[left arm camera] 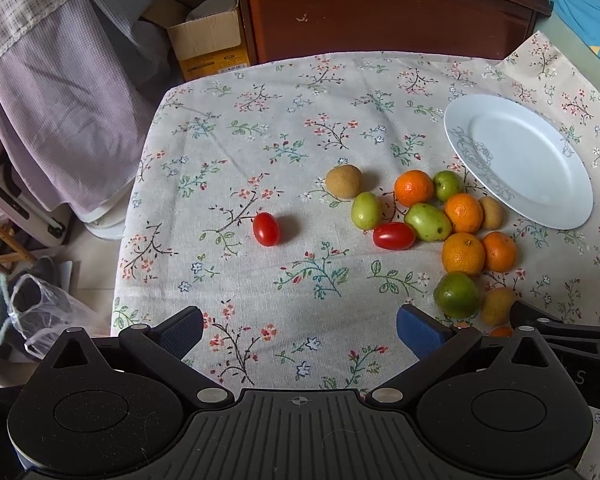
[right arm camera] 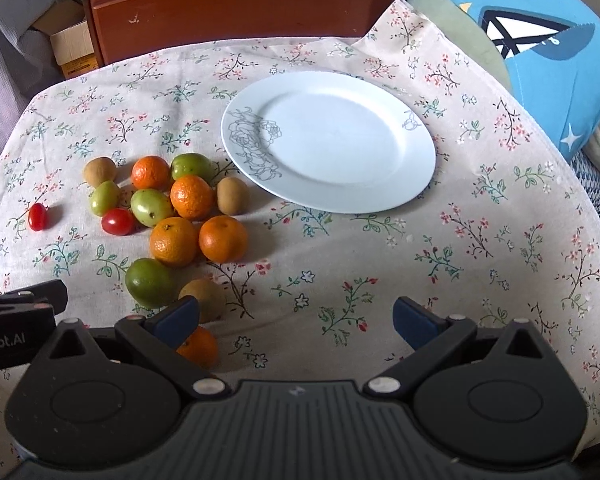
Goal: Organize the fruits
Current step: 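Move both tools toward the fruit pile beside the white plate, then grasp an orange with the left tool while the right tool grasps a brown kiwi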
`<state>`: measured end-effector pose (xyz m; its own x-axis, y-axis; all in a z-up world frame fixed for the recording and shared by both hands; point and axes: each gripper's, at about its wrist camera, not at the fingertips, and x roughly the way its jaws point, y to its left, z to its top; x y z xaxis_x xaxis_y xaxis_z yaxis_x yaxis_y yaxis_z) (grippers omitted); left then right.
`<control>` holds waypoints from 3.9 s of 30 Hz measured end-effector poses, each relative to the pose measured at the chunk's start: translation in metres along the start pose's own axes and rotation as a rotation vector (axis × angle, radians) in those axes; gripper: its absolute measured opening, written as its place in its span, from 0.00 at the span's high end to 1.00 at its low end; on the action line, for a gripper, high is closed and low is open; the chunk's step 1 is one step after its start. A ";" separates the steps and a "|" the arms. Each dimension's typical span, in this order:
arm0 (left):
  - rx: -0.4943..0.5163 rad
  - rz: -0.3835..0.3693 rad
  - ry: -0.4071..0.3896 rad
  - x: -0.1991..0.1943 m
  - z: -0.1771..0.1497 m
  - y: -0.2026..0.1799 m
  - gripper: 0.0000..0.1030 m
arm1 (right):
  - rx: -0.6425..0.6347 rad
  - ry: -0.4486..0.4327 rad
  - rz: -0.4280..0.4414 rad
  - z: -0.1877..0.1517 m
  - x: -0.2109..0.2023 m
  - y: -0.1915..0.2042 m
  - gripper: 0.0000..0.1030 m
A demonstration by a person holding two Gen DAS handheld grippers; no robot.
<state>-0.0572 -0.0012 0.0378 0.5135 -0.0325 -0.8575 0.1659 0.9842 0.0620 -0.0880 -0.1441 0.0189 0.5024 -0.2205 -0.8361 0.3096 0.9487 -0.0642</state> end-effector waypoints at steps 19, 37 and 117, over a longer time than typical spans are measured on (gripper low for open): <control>0.006 0.006 0.002 0.001 -0.002 -0.001 0.00 | -0.009 0.006 0.008 -0.001 0.002 0.002 0.05; 0.012 0.006 -0.003 0.000 -0.002 -0.001 0.00 | -0.008 0.001 0.009 -0.002 0.001 0.002 0.05; 0.243 -0.422 -0.104 0.002 -0.045 -0.078 0.54 | 0.214 -0.006 0.459 -0.010 0.017 -0.057 0.63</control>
<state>-0.1067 -0.0706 0.0080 0.4384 -0.4489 -0.7787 0.5624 0.8128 -0.1519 -0.1050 -0.1997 0.0034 0.6301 0.2066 -0.7485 0.2140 0.8804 0.4232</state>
